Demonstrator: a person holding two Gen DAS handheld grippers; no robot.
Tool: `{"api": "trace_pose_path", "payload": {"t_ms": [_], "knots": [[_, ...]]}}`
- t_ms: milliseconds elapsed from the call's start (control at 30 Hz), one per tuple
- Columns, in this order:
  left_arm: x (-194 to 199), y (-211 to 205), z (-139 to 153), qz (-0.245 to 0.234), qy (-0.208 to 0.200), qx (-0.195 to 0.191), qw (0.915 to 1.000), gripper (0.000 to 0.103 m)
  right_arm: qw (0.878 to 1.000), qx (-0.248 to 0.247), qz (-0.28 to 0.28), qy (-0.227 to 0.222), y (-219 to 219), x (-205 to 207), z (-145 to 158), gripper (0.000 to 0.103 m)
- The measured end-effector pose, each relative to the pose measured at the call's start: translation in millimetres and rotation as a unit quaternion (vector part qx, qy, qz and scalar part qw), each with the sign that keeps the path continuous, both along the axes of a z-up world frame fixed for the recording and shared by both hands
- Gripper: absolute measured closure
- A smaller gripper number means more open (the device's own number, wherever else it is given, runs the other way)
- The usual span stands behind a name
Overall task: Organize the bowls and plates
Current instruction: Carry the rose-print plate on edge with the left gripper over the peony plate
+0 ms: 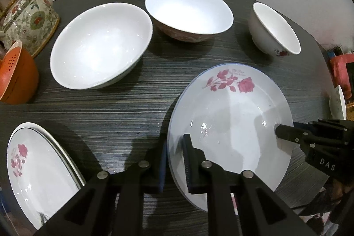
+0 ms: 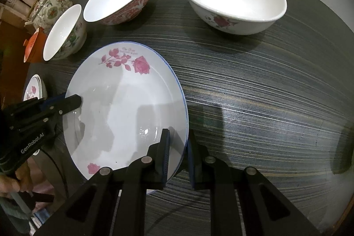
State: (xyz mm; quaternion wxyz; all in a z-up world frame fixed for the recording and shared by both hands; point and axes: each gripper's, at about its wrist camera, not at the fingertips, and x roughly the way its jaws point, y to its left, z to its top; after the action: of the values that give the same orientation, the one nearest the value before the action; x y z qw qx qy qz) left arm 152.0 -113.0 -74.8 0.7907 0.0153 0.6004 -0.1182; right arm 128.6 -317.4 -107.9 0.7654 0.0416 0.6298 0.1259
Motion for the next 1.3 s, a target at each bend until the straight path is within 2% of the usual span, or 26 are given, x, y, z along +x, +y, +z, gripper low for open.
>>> {"api": "trace_pose_path", "payload": {"t_ms": [900, 1300], "knots": [[-3, 55, 51, 0.031, -0.031, -0.002, 0.9991, 0.09, 0.999, -0.007, 0.021, -0.029, 55, 10, 40, 0.09], [-28, 112, 75, 0.057, -0.048, 0.013, 0.9971, 0.09, 0.998, -0.002, 0.052, -0.043, 100, 4, 60, 0.09]]}}
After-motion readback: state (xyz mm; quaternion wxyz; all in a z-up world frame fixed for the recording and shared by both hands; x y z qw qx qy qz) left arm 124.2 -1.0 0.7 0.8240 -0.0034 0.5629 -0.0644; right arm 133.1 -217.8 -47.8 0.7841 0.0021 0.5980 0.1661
